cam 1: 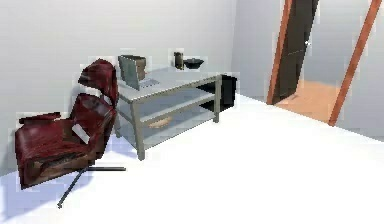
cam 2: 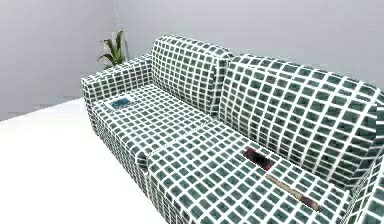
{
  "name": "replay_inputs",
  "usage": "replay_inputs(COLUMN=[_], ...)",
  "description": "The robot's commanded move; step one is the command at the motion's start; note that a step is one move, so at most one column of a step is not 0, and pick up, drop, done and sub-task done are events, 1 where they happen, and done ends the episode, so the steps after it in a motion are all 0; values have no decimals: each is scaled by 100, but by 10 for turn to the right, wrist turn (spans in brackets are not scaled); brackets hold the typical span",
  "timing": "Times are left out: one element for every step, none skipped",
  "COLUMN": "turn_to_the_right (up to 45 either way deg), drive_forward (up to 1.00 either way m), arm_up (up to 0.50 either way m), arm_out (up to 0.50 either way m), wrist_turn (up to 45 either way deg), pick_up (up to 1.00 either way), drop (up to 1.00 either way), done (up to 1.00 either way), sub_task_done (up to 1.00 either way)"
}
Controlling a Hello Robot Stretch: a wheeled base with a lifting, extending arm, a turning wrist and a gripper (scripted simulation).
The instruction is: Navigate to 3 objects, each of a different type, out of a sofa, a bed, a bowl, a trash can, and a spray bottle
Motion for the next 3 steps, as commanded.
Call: replay_inputs(turn_to_the_right=[-90,0,360], drive_forward=[0,85,0], arm_up=[0,0,0], arm_out=[0,0,0], wrist_turn=[0,0,0], pick_up=[0,0,0], drop=[0,0,0], done=[0,0,0], sub_task_done=[0,0,0])
